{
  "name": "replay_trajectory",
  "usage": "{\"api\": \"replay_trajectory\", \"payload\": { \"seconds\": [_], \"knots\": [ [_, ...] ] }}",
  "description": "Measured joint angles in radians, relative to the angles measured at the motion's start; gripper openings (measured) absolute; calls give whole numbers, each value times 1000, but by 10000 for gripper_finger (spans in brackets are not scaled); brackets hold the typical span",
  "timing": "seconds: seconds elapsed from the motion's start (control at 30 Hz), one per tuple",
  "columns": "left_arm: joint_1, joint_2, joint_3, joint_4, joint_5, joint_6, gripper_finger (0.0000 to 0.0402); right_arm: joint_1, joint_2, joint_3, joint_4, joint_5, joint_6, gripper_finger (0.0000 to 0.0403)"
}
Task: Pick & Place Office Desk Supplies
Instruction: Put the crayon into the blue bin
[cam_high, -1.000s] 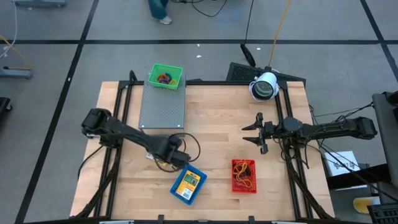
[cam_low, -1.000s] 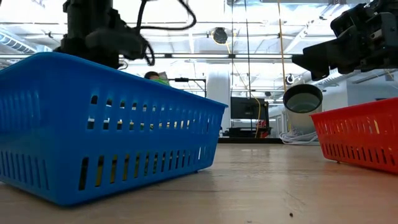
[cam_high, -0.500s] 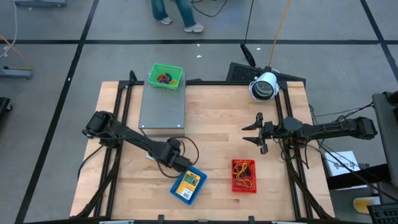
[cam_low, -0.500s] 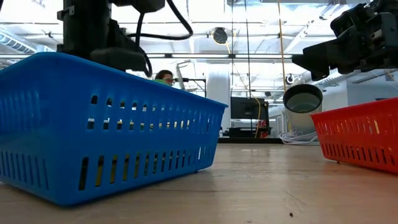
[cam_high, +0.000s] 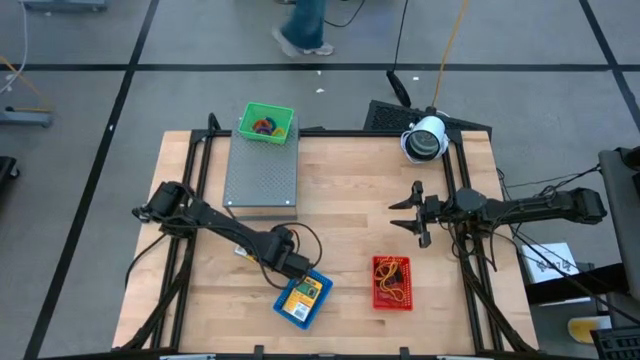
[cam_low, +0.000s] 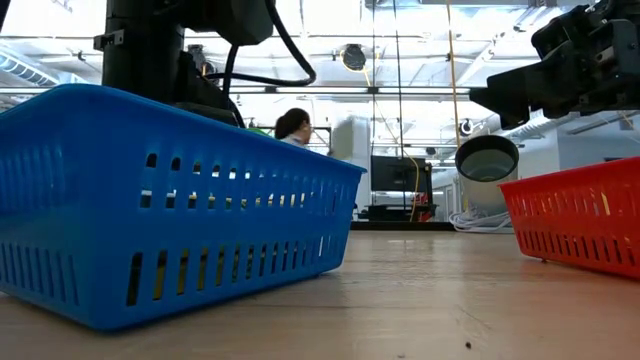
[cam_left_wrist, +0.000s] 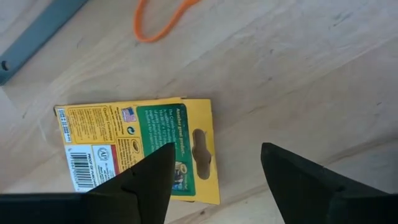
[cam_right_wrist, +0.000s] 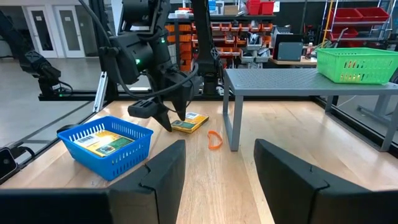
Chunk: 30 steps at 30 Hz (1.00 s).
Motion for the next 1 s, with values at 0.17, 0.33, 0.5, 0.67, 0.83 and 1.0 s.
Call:
{"api": "replay_trajectory", "payload": {
  "seconds": [0.17, 0.33, 0.5, 0.67, 0.83, 1.0],
  "knots": [
    [2, 0, 0, -23, -5, -15, 248, 0, 0, 0, 0, 0, 0, 181],
    [2, 0, 0, -25, -9, -21, 248, 0, 0, 0, 0, 0, 0, 181],
    [3, 13, -3, -24, -8, -21, 248, 0, 0, 0, 0, 0, 0, 181],
    [8, 34, -4, -18, 0, -14, 248, 0, 0, 0, -2, 0, 0, 181],
    [9, 46, -4, -22, -1, -14, 248, 0, 1, 0, -4, 0, 0, 181],
    [15, 57, -4, -28, -9, -14, 248, 0, 1, 0, -5, 0, 0, 181]
  ]
}}
